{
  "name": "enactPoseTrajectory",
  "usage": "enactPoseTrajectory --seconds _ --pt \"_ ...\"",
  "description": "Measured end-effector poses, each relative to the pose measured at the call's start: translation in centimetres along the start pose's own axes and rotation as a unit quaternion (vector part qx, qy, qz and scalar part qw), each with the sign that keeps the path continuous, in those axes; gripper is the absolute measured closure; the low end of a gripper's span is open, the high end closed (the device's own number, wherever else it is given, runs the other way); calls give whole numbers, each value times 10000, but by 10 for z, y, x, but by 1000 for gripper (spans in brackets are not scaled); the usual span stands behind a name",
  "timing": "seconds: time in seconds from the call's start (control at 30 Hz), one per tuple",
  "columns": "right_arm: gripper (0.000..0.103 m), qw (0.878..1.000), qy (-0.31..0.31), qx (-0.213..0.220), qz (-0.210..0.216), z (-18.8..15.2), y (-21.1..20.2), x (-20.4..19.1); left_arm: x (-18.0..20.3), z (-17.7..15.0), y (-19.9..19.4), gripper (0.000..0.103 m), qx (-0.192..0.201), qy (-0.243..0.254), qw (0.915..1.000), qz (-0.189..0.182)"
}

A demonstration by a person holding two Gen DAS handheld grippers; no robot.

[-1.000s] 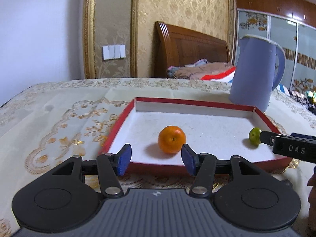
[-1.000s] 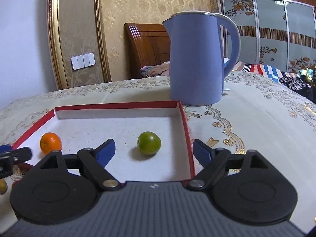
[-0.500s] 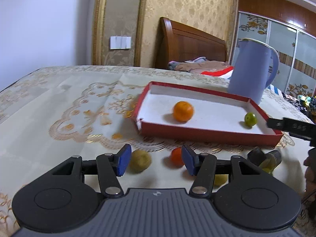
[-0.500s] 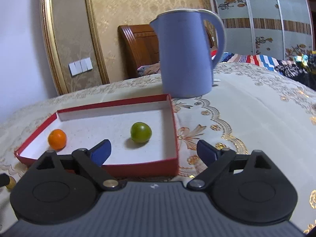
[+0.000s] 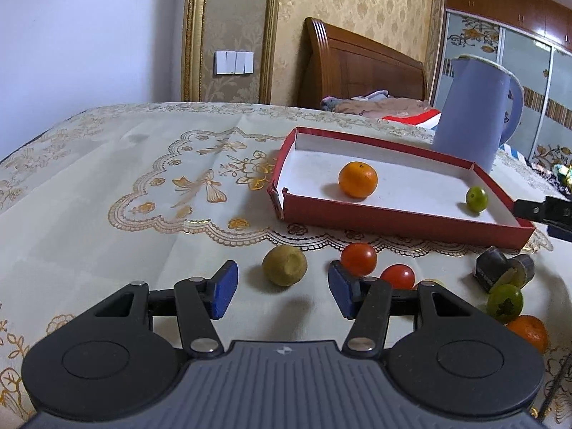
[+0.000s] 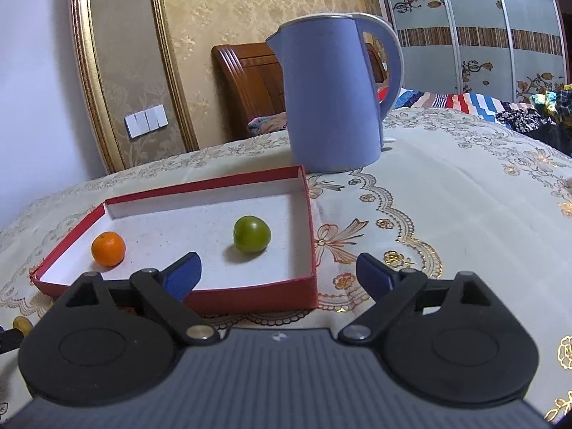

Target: Organize fruits

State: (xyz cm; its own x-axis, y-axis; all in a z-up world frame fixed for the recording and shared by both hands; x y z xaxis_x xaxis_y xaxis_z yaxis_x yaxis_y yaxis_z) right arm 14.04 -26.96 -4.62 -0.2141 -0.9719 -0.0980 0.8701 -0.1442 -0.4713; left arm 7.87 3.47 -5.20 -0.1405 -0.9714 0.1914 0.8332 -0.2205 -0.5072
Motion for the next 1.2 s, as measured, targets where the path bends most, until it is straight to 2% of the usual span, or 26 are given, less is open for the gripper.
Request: enactPoseTrajectory --seconds 0.23,0.4,0.63,0.8,0.87,1.0,1.2 --pt "10 9999 49 -100 0 -16 -20 31 -2 -2 8 48 -131 -102 9998 -136" --pt "10 9995 -265 -140 66 -27 -35 34 -5 -3 9 48 -169 -217 9995 -176" --pt "10 9966 -786 -140 226 -39 -51 17 -3 -3 11 48 -194 -163 9996 -140" --pt "10 9920 -1108 -136 595 -57 -75 3 -2 -4 12 45 -215 -132 9996 -139" --pt "10 9908 -1144 -80 716 -58 -85 -2 -2 -3 12 39 -212 -119 9996 -149" --pt "10 9859 -1172 -235 1172 -64 -97 -20 -3 -4 12 38 -193 -157 9996 -140" --pt "12 9801 -1413 -268 1368 -72 -103 -46 -3 -4 12 38 -194 -163 9996 -144"
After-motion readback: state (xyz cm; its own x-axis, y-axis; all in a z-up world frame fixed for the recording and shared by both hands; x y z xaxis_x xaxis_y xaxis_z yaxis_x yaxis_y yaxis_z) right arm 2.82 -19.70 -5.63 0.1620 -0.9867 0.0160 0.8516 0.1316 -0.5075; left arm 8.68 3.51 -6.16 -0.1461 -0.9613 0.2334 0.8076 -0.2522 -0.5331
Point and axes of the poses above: each gripper's, at about its wrist camera, not at the fingertips, and y roughly the way its jaws point, x to its right, z to its top, the point moved 9 cm from there along y, roughly the way its jaws point, and after that the axes turned 13 degrees about -z, right-handed, at the moved point
